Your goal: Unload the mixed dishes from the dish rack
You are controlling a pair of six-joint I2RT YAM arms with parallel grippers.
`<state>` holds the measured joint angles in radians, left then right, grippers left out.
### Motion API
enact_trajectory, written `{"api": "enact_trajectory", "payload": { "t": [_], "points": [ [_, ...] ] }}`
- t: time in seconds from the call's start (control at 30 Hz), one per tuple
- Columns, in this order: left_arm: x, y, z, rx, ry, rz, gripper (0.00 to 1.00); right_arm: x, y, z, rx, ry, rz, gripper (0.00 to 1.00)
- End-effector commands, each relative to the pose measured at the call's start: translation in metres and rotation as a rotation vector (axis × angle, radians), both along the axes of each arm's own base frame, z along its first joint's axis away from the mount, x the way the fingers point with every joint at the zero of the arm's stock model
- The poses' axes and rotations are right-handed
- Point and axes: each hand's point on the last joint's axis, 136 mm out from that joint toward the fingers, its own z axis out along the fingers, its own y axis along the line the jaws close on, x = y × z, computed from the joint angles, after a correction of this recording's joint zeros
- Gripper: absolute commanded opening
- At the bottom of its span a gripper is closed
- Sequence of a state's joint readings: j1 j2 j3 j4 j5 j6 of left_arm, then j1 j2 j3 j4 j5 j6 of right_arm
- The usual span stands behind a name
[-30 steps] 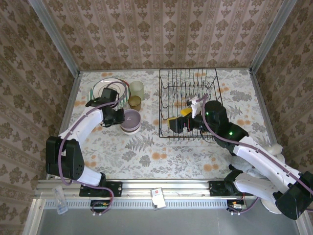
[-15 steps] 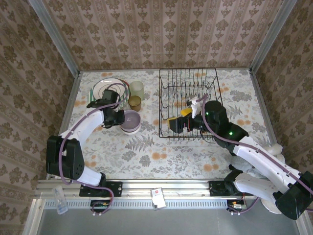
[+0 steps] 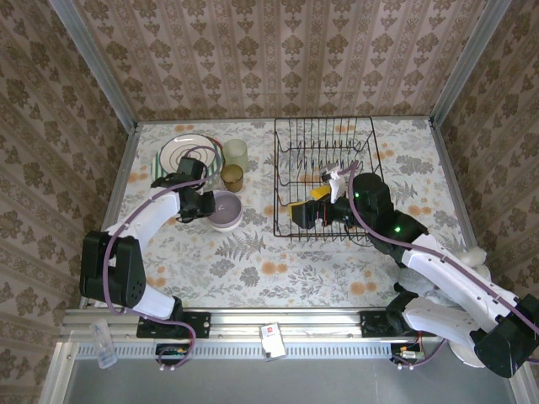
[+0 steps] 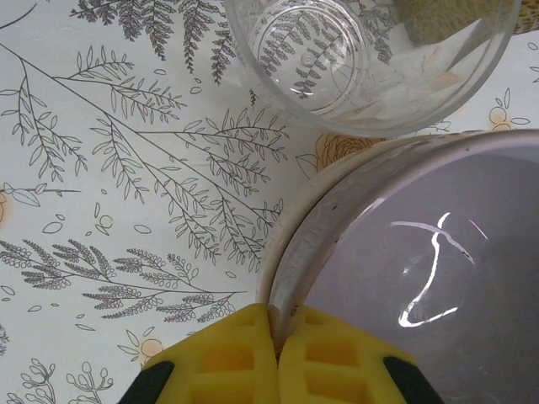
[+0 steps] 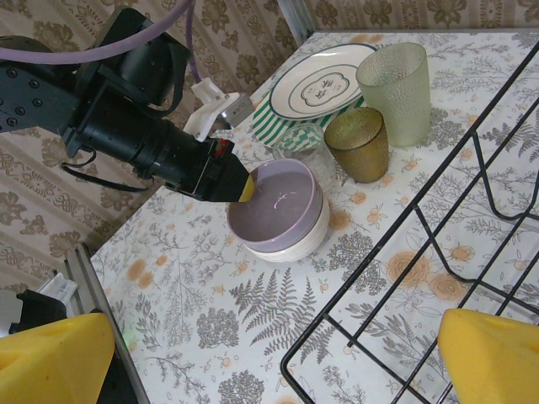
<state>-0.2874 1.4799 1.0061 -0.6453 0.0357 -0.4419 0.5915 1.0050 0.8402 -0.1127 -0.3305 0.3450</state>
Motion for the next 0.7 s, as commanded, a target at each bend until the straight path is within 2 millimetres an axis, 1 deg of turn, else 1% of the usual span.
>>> {"api": "enact_trajectory", "payload": {
  "t": [0.0,0.33,0.43,0.5,0.57,0.67],
  "points": [
    [0.0025,-0.0023,-0.0036,-0.009,-0.007,0.013,0.0,-0.0044,0.001,-0.0063,0.004,0.031,0.017,1.0],
    [0.0013,-0.0031,-0.0059,-0.013,0.001,0.014,0.01,-0.0051,0.0011,-0.0064,0.006,0.033,0.019,1.0],
    [0.001,-0.0035,-0.0048,-0.015,0.002,0.013,0.06,-0.0048,0.0013,-0.0073,0.006,0.034,0.019,1.0],
    [0.0014,-0.0048,-0.0028,-0.019,-0.001,0.009,0.11,-0.0049,0.0012,-0.0063,0.007,0.031,0.019,1.0],
    [0.0023,-0.005,-0.0001,-0.02,-0.005,0.01,0.18,-0.0049,0.0013,-0.0059,0.008,0.031,0.019,1.0],
    [0.0029,-0.0052,0.0035,-0.022,-0.01,0.01,0.24,-0.0055,0.0012,-0.0058,0.01,0.031,0.02,1.0]
  ]
}}
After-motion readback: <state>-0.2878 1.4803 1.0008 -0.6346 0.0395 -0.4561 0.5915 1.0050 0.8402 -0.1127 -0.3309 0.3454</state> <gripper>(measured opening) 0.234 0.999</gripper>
